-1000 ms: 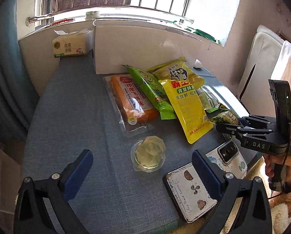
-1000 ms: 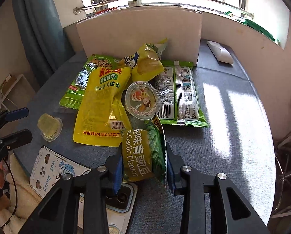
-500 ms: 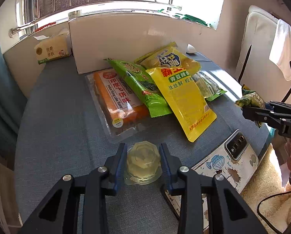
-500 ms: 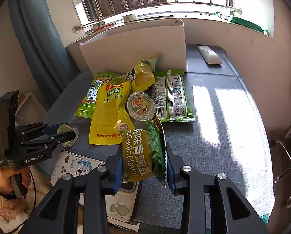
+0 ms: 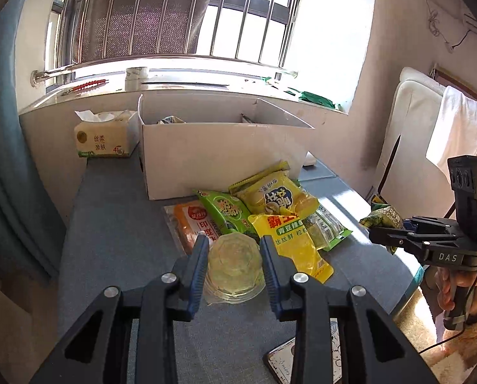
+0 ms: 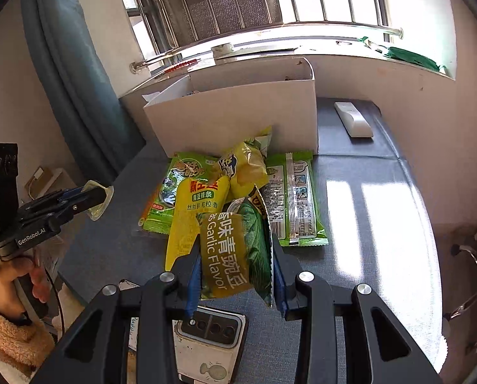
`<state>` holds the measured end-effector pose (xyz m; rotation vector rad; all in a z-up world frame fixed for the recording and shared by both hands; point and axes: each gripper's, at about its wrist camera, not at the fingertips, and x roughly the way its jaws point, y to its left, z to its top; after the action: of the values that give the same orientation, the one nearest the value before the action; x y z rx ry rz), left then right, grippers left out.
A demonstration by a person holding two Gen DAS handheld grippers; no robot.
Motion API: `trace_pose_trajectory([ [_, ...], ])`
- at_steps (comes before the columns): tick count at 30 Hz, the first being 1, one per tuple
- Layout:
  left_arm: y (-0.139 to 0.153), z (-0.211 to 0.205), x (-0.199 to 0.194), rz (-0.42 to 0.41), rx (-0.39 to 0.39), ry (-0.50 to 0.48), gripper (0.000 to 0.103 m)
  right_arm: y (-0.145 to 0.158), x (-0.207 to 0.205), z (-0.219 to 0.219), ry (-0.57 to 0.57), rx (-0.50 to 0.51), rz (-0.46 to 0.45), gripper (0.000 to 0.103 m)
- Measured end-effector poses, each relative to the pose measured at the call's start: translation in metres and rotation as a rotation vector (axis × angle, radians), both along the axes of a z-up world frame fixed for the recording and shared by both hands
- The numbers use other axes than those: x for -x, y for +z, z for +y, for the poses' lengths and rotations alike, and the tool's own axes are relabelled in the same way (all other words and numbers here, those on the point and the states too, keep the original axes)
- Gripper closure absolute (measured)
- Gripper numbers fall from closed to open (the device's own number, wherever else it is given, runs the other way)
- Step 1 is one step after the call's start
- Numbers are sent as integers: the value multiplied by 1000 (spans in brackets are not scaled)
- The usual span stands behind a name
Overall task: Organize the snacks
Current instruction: 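Carry both items into the white box and open both tools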
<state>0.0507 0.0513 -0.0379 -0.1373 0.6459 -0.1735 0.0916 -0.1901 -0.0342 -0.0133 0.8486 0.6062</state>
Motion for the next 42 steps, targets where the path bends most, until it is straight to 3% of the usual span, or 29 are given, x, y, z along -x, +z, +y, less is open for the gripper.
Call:
trace_pose_trajectory([
  [5, 50, 4, -46, -105, 0, -25, 67, 39, -37, 14, 22, -32, -69, 64],
  [9, 80, 8, -106, -160, 22, -24, 67, 65, -88, 34, 30, -75, -84, 64],
  [11, 86, 8, -141, -149, 33, -25, 67, 73, -118, 42, 24, -117, -70, 64],
  [14, 88, 2, -186, -112, -17, -26, 67, 78, -163, 56, -5, -115, -50, 64],
  [20, 78, 1, -236, -56, -62, -5, 66, 71, -225, 73, -37, -84, 17, 64],
  [22, 75, 6, -241, -53, -62, 23, 62, 67, -234, 76, -46, -69, 23, 61],
  [23, 74, 9, -244, -40, -63, 39, 55, 65, -237, 77, -32, -73, 32, 55],
  [24, 73, 13, -245, -26, -59, 63, 26, 63, -239, 79, -22, -70, 38, 28],
  [25, 72, 18, -244, -13, -38, 77, 1, 62, -240, 78, -30, -64, 36, 10],
  [26, 73, 23, -240, -25, -13, 75, 0, 61, -238, 76, -41, -71, 13, 0],
  [29, 78, 31, -228, -46, 16, 90, 0, 62, -228, 70, -71, -55, -59, 0],
  [36, 100, 46, -187, -106, 35, 145, 0, 67, -206, 52, -80, -90, -57, 0],
  [42, 117, 34, -126, -181, 4, 91, 0, 88, -148, 36, -1, -131, -145, 0],
])
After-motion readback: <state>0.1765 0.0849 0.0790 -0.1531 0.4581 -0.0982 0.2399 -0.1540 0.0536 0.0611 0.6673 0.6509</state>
